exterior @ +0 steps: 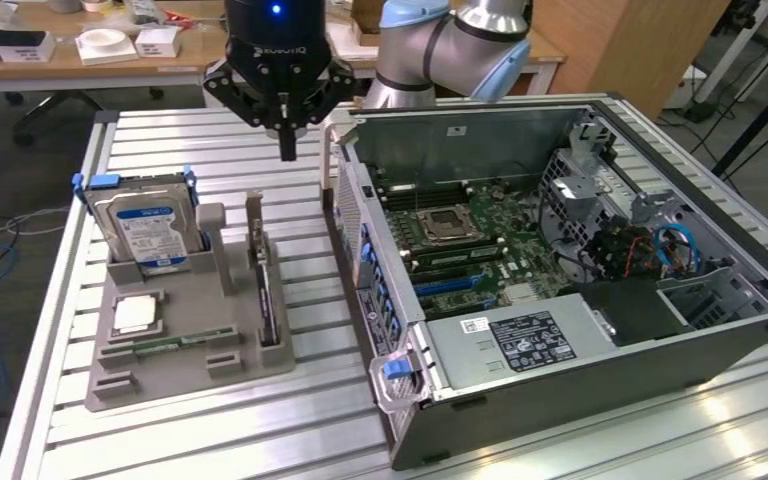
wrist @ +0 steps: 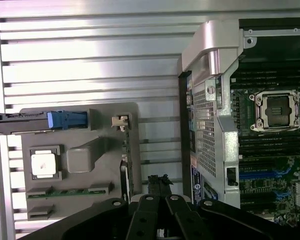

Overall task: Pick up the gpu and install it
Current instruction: 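Reach for the gpu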

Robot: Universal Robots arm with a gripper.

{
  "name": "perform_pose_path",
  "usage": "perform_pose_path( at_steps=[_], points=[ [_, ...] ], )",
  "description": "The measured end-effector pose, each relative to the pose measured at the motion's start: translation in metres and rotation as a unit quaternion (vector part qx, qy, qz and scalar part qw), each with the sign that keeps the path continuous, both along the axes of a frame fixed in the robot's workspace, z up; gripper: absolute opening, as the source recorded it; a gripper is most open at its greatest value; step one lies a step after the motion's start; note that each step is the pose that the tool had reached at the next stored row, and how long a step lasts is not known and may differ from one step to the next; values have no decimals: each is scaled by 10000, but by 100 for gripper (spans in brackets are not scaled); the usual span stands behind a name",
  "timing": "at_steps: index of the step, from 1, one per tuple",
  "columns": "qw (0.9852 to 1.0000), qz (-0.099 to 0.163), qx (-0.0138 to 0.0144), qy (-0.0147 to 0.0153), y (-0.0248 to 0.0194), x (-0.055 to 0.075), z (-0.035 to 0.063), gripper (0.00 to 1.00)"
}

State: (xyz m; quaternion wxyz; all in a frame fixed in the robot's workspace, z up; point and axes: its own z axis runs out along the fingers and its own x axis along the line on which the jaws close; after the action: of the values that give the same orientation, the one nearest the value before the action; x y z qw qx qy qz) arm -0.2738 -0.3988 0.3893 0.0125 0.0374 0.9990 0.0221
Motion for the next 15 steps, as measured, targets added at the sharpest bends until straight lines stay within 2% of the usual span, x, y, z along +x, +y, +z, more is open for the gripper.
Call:
perform_pose_path(
  at_steps=[15],
  points=[
    [10000,0,0,0,0,-147,-3,11]
  ],
)
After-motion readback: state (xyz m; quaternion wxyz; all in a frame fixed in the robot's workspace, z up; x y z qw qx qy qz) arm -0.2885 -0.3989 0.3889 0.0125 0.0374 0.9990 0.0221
